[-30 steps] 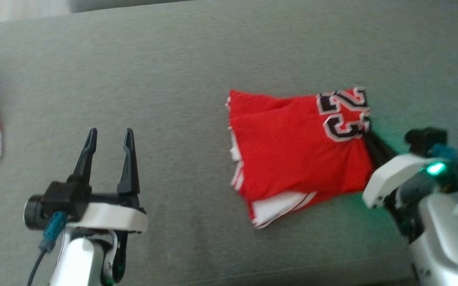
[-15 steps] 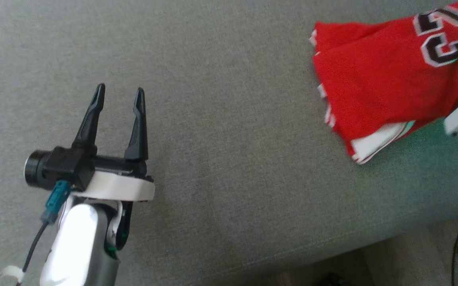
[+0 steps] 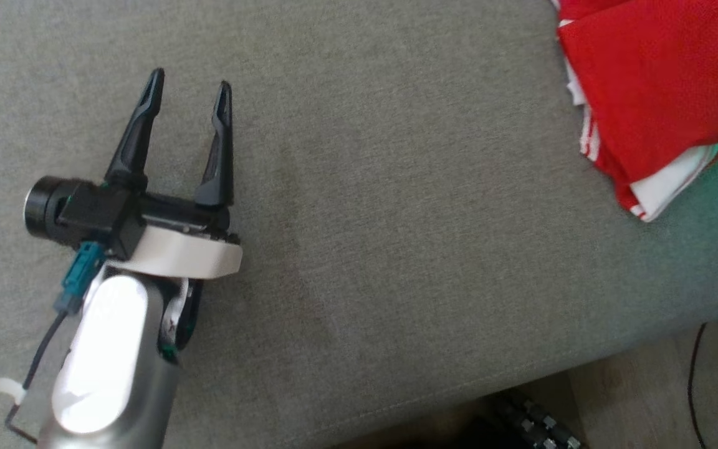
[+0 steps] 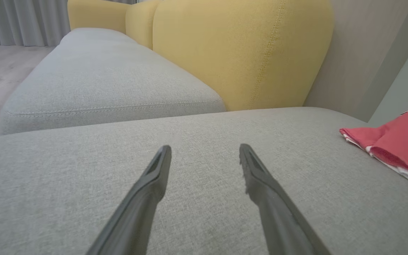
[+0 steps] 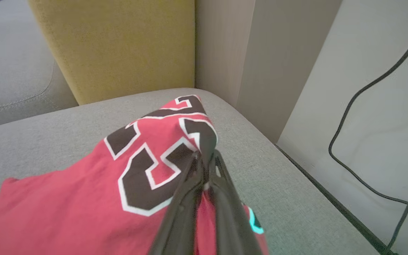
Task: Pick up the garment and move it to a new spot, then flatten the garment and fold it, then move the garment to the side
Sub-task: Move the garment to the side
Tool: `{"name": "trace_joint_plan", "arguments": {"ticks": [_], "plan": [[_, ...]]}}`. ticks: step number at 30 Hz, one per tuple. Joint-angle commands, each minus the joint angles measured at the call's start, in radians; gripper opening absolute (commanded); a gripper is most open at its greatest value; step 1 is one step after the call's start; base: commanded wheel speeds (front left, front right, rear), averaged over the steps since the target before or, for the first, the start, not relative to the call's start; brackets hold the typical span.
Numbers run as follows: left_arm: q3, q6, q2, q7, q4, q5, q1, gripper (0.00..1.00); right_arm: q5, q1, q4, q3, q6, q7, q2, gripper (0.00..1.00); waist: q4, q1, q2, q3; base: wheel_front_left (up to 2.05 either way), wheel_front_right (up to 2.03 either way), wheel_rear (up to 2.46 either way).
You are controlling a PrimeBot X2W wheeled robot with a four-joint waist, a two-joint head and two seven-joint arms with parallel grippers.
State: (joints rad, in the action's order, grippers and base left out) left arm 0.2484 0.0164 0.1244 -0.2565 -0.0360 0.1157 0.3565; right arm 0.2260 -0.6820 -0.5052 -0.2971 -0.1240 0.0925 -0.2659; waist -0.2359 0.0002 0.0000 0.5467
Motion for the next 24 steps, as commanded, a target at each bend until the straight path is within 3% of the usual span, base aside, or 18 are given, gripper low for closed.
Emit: {"name": "trace_joint_plan", "arguments": {"ticks": [1, 7, 8, 9, 10, 11, 19, 24], "plan": [[-0.019, -0.004, 0.02, -0.003, 0.033, -0.011, 0.031, 1.0, -0.01, -0.025, 0.015, -0.008, -0.007, -0.02, -0.017, 0.0, 0.01, -0.0002, 0.0, 0.031, 0.0, 0.0, 0.0], [-0.014, -0.007, 0.027, -0.003, 0.025, -0.012, 0.053, 1.0, -0.024, -0.049, -0.041, -0.051, -0.007, -0.049, -0.012, 0.0, 0.016, -0.0002, 0.0, 0.058, 0.0, 0.0, 0.0], [-0.015, -0.007, 0.029, -0.003, 0.024, -0.012, 0.054, 1.0, -0.027, -0.051, -0.045, -0.056, -0.007, -0.052, -0.008, 0.08, 0.015, -0.0002, 0.0, 0.059, 0.0, 0.0, 0.0], [-0.016, -0.006, 0.03, -0.003, 0.023, -0.011, 0.055, 1.0, -0.029, -0.053, -0.05, -0.059, -0.007, -0.055, -0.005, 0.44, 0.014, -0.0002, 0.0, 0.06, 0.0, 0.0, 0.0], [-0.016, -0.005, 0.031, -0.003, 0.022, -0.01, 0.055, 1.0, -0.032, -0.054, -0.055, -0.065, -0.007, -0.059, -0.002, 0.91, 0.013, -0.0002, 0.0, 0.06, 0.0, 0.0, 0.0], [-0.016, -0.004, 0.032, -0.004, 0.021, -0.01, 0.054, 1.0, -0.033, -0.055, -0.06, -0.069, -0.007, -0.062, 0.001, 1.0, 0.012, -0.0002, 0.0, 0.059, 0.0, 0.0, 0.0], [-0.014, 0.001, 0.031, -0.004, 0.004, -0.001, 0.037, 1.0, -0.051, -0.024, -0.048, -0.052, -0.007, -0.087, 0.024, 1.0, 0.009, -0.0002, 0.0, 0.009, 0.0, 0.0, 0.0], [-0.021, 0.008, 0.026, -0.005, -0.011, 0.012, 0.001, 1.0, -0.07, 0.052, 0.067, -0.007, -0.007, -0.141, 0.055, 1.0, 0.02, -0.0002, 0.0, -0.067, 0.0, 0.0, 0.0]]}}
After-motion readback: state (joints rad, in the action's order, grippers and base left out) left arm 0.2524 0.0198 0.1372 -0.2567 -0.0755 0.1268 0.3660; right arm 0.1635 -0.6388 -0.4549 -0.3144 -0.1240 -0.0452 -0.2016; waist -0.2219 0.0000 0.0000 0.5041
